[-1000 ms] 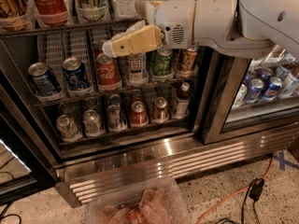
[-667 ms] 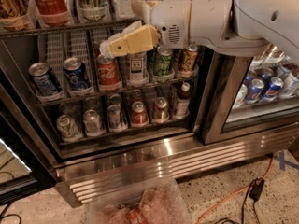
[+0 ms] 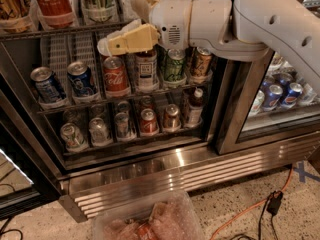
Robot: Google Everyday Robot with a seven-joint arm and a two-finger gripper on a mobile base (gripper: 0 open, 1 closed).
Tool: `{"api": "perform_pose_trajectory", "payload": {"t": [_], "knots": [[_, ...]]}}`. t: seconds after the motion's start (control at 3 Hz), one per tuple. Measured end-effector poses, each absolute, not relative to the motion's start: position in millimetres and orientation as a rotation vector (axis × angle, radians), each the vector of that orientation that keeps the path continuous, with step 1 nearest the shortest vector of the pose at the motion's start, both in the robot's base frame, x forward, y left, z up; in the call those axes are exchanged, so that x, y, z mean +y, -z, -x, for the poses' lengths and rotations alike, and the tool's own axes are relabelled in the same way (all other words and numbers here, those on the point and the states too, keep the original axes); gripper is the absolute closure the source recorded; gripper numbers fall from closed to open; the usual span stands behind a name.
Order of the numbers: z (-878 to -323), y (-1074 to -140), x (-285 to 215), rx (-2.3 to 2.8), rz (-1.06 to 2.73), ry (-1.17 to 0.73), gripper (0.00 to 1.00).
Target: Pick green can from top shelf of fridge
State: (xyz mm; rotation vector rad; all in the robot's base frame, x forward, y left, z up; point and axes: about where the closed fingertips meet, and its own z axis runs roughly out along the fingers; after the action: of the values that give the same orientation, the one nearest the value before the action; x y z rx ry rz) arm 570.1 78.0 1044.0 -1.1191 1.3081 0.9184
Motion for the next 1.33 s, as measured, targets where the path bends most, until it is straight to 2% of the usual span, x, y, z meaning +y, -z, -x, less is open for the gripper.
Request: {"api": "perform_pose_trajectory", "payload": {"t": [1.33], "knots": [[-586,-1055,131,1.179,1.138,-0.978,0.0]]}}
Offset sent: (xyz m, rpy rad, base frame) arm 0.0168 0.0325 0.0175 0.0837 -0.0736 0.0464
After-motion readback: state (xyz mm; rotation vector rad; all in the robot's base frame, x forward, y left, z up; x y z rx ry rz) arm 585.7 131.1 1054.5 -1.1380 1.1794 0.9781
